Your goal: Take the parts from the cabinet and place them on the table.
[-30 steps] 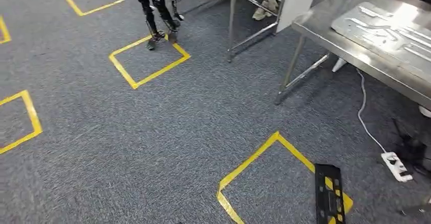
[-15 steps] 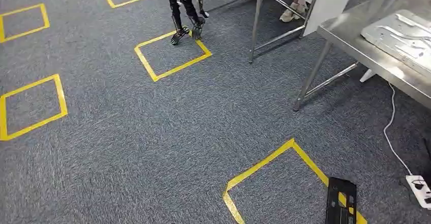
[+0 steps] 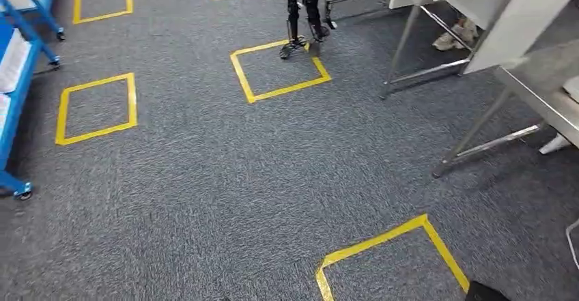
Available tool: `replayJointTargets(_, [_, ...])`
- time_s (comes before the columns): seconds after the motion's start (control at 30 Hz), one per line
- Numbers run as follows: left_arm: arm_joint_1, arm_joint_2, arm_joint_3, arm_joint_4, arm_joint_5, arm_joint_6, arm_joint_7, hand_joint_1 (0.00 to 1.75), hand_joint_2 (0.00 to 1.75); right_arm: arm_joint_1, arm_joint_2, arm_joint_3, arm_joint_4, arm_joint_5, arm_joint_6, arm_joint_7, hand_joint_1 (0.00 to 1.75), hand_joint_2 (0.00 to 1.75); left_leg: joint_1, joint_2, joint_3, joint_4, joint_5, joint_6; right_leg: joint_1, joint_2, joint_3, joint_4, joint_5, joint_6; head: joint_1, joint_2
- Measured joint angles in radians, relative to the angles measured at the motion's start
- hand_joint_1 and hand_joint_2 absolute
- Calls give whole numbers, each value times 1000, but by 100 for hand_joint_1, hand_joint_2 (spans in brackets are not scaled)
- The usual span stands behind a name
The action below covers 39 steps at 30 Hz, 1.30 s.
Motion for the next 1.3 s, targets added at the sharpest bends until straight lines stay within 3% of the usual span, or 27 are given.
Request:
replayJointTargets(0.03, [-3,8,0,0,15,-7,2,0,0,0,0,5,1,17,7,2,0,0,-4,-10,-13,15,-5,-10,4,49,1,-6,-19,-3,5,0])
replayJointTargets(0.07, [-3,13,1,0,29,-14,7,0,0,-1,0,11,0,30,11,2,0,0,-4,-19,-18,15,-4,-16,4,34,-5,1,-15,-18,3,0])
replayJointTargets(0.17, [3,36,9,2,65,-30,19,0,0,-3,-2,37,0,72,18,-10,0,0,3,-41,-24,8,2,-28,7,8,4,-2,-13,-40,3,0])
replayJointTargets(0.2, [6,46,15,3,76,-34,23,0,0,-3,-2,47,1,84,18,-21,0,0,3,-24,-26,16,-2,-29,4,-7,5,-6,-10,-49,5,0])
replayJointTargets(0.23, [6,48,19,3,88,-37,23,0,0,-2,-4,56,0,95,18,-29,0,0,-4,30,-39,46,-23,-35,5,-13,5,-7,-9,-52,-4,0])
replayJointTargets(0.27, [5,50,23,3,92,-43,21,0,0,-2,-4,68,1,110,23,-37,0,0,-2,60,-68,103,-56,-40,7,-26,5,-8,-9,-57,-11,0])
replayJointTargets(0.33, [1,32,26,1,89,-23,33,0,0,0,-3,98,1,137,48,-43,0,0,0,83,-147,263,-128,-44,14,-56,4,-7,-11,-59,-13,0])
replayJointTargets(0.37, [0,9,26,-1,87,17,62,0,0,0,-3,110,1,144,54,-37,0,0,0,85,-173,309,-137,-42,16,-72,5,-7,-13,-59,-12,0])
replayJointTargets(0.43, [0,-68,27,-3,95,116,94,0,0,-2,4,135,0,153,53,-26,0,0,-2,87,-151,261,-89,-31,18,-102,9,-7,-19,-59,-13,0])
replayJointTargets(0.47, [2,-92,30,-3,107,128,93,0,0,-6,8,148,0,156,53,-22,0,0,-5,93,-104,173,-41,-21,21,-116,15,-8,-22,-58,-13,0])
replayJointTargets(0.5, [5,-109,32,-2,108,140,83,0,0,-9,15,156,0,158,55,-19,0,0,-8,108,-55,82,-1,-10,23,-124,20,-8,-26,-58,-9,0])
replayJointTargets(0.53, [3,-109,39,-2,125,131,74,0,0,-9,15,161,0,159,55,-18,0,0,-20,159,-29,24,-7,-3,25,-131,23,-10,-29,-56,-11,0])
replayJointTargets(0.67, [8,-119,54,0,155,119,44,0,0,-13,15,188,0,166,61,-9,0,0,-32,130,-26,17,-5,6,27,-162,35,-23,-31,-37,-11,0])
replayJointTargets(0.7, [11,-125,60,0,156,121,36,0,0,-21,15,196,0,166,60,0,0,0,-22,112,-14,-5,2,13,36,-175,48,-31,-35,-27,-10,0])
replayJointTargets(0.77, [11,-129,61,1,159,116,28,0,0,-21,11,199,0,150,47,2,0,0,-13,99,1,-21,10,19,25,-86,27,22,-71,-21,-4,0])
replayJointTargets(0.8, [8,-129,61,1,153,107,26,0,0,-22,11,201,0,137,45,2,0,0,-14,88,0,-22,11,22,23,-58,-16,102,-111,-21,2,0])
replayJointTargets(0.87, [8,-129,61,2,130,86,25,0,0,-27,5,203,0,107,46,2,0,0,-16,63,0,-21,10,24,23,-44,-96,249,-160,-17,2,0])
replayJointTargets(0.9, [9,-129,61,3,114,76,26,0,0,-30,0,203,0,93,46,4,0,0,-16,49,1,-20,10,24,23,-43,-114,271,-151,-15,2,0])
replayJointTargets(0.93, [10,-127,61,5,94,66,28,0,0,-31,-1,203,0,77,45,7,0,0,-15,33,4,-19,9,23,22,-42,-108,245,-116,-14,2,0])
replayJointTargets(1.0, [10,-123,56,7,50,41,36,0,0,-33,-2,203,0,46,42,8,0,0,-14,0,8,-14,6,19,18,-29,-47,90,-12,-17,2,0])
replayJointTargets(1.03, [9,-121,48,8,21,29,39,0,0,-32,1,203,0,29,37,9,0,0,-14,-13,7,-8,2,15,13,8,-17,11,25,-20,4,0])
replayJointTargets(1.07, [6,-119,38,9,-10,22,43,0,0,-33,9,203,2,11,31,23,0,0,-19,-21,-1,-2,0,10,10,64,-12,-5,4,-24,4,0])
replayJointTargets(1.13, [2,-117,19,10,-50,13,48,0,0,-40,28,203,2,-9,21,46,0,0,-12,-42,-14,3,2,-2,13,49,-11,-16,5,-27,4,0])
replayJointTargets(1.2, [3,-114,5,11,-67,10,50,0,0,-46,45,203,2,-22,16,56,0,0,-9,-69,-21,-3,6,-16,12,25,0,-22,8,-40,3,0])
replayJointTargets(1.23, [3,-109,-3,12,-68,10,50,0,0,-48,52,202,2,-25,16,58,0,0,-8,-40,-22,10,0,-18,7,7,5,-30,12,-47,4,0])
replayJointTargets(1.27, [2,-109,-13,12,-75,7,52,0,0,-48,53,201,2,-29,13,59,0,0,-14,19,-36,40,-18,-26,6,-3,9,-34,12,-52,-5,0])
replayJointTargets(1.3, [-2,-107,-19,12,-83,-2,58,0,0,-48,58,201,2,-36,7,59,0,0,-12,51,-71,104,-51,-33,7,-19,11,-35,10,-55,-11,0])
